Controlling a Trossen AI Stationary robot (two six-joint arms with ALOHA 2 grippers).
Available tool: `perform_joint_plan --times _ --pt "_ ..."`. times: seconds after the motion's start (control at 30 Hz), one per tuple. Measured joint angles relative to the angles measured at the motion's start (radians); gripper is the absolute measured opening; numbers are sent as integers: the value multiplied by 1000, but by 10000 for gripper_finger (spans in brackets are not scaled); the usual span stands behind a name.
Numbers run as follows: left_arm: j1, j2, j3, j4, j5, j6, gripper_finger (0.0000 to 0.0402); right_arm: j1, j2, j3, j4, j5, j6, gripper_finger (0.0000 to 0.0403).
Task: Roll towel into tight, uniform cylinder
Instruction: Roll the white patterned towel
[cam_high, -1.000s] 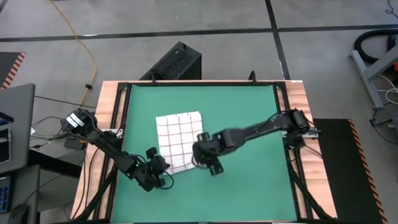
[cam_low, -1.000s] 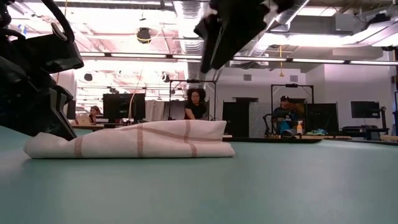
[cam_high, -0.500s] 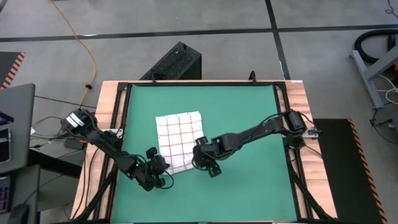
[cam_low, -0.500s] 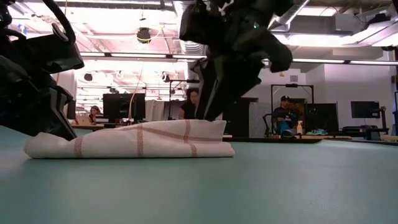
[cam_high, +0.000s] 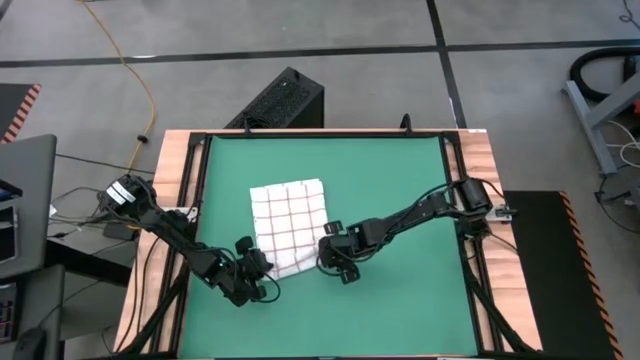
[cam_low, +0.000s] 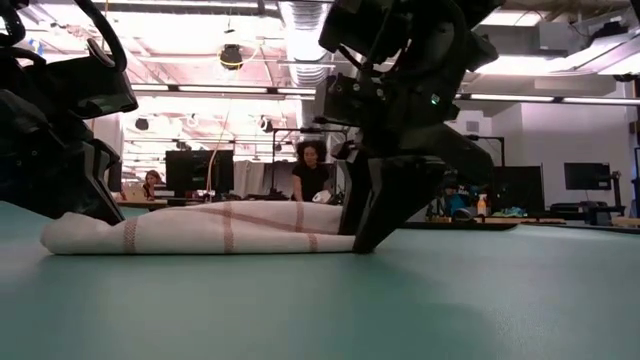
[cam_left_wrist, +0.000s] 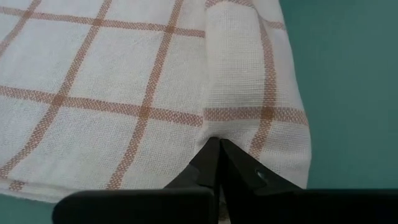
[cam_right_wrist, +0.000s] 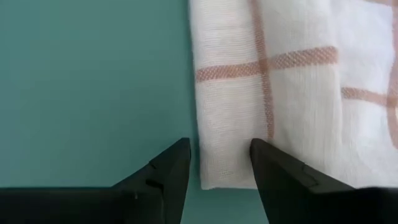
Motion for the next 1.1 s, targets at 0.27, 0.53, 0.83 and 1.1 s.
perform_joint_plan --times 0.27,0.53,0.83,1.1 --pt "0 0 0 -1 9 1 0 7 24 -48 36 107 158 157" --pt "3 -5 0 24 26 8 0 10 12 -49 16 143 289 30" --pt "61 -10 8 107 184 77 0 -34 -49 8 -118 -283 368 13" --pt "139 -12 8 167 351 176 0 -113 -60 44 -118 -546 453 12"
